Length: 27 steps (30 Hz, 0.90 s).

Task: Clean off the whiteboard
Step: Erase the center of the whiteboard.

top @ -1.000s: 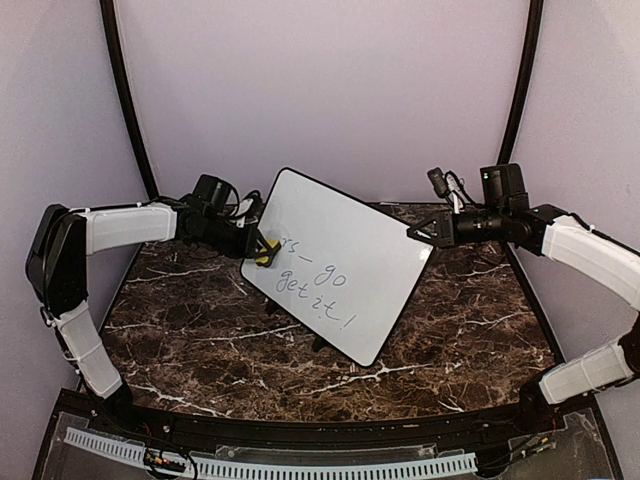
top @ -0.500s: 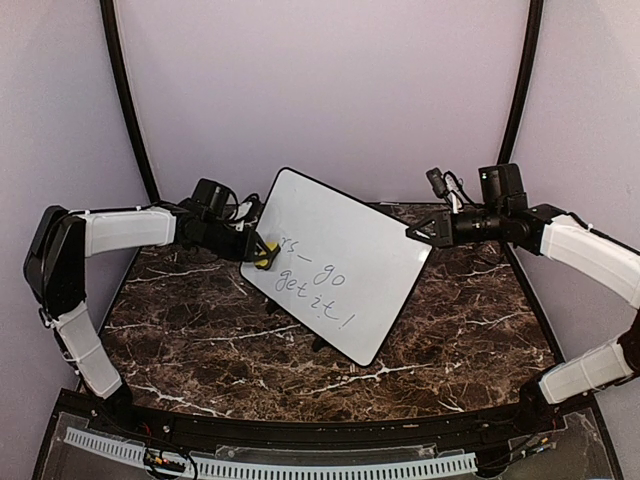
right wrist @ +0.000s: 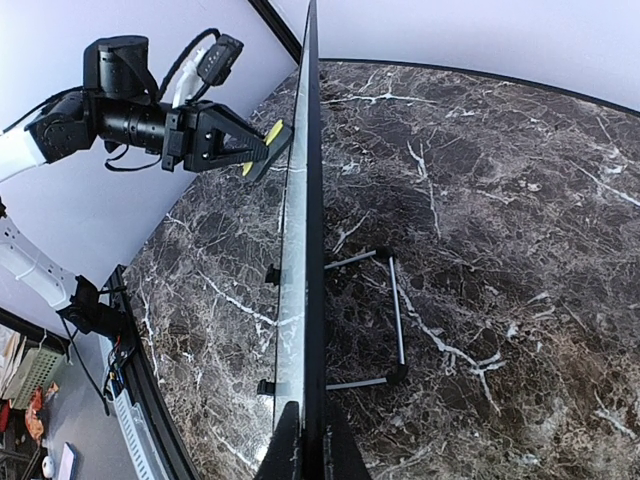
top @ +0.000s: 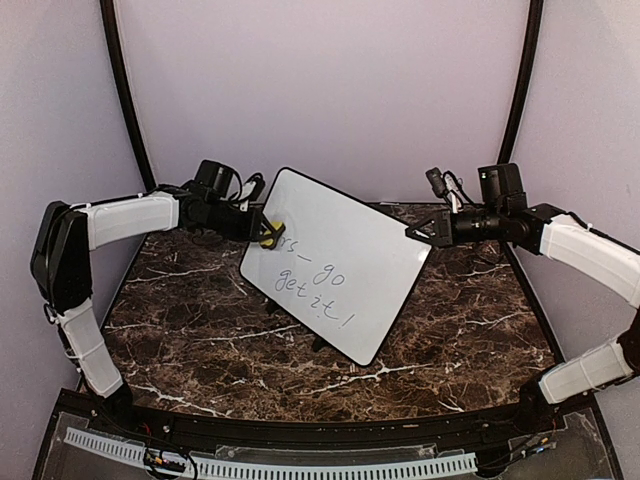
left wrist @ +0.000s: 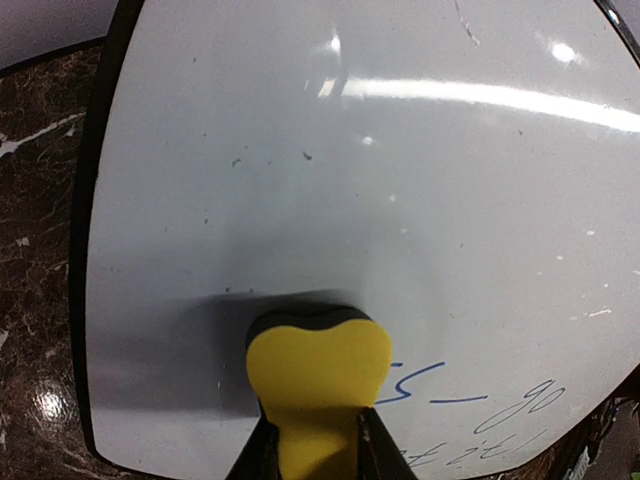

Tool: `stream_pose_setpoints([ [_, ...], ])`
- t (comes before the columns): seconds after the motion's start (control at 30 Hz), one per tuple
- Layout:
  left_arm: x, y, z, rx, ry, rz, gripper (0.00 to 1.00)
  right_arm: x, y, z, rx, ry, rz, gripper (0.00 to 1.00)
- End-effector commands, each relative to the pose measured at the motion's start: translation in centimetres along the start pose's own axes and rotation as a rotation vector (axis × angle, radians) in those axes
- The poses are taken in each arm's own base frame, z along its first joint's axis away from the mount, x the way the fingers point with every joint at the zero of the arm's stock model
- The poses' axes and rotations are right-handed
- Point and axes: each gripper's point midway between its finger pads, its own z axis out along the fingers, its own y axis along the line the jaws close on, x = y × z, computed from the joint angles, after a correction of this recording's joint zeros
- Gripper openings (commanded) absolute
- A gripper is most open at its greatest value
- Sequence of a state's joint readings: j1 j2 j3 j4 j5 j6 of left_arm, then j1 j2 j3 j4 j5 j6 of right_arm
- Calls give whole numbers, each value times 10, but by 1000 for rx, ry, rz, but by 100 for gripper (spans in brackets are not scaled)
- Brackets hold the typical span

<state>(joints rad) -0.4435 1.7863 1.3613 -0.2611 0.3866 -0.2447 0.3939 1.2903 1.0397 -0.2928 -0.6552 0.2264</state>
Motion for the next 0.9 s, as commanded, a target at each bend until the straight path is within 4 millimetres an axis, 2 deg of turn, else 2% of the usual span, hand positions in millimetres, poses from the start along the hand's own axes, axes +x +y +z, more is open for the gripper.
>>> stream_pose_setpoints([
  [0.0, -26, -10, 1, 17, -45, 38, 4, -6, 21, 1, -64, -16, -151, 0],
  [0.07, -27, -11, 0, 16, -44, 38, 4, -6, 21, 2, -64, -15, -151, 0],
  [0.13, -19, -8, 0, 8, -26, 32, 4, -6, 21, 2, -64, -15, -151, 0],
  [0.27, 8, -4, -2, -3, 12, 15, 3, -5, 19, 4, -64, -11, -146, 0],
  [0.33, 31, 2, -2, -13, 49, -2, 3, -5, 19, 4, -65, -10, -147, 0],
  [0.53, 58, 3, -6, -12, 84, -18, 4, -4, 19, 5, -66, -6, -145, 0],
  [0.63, 59, 0, -4, -6, 87, -10, 4, -4, 19, 5, -66, -5, -145, 0],
  [0.7, 52, -4, -2, 2, 75, -3, 4, -4, 20, 5, -65, -7, -146, 0],
  [0.87, 18, -10, 3, 4, 22, 29, 4, -3, 20, 5, -65, -4, -146, 0],
])
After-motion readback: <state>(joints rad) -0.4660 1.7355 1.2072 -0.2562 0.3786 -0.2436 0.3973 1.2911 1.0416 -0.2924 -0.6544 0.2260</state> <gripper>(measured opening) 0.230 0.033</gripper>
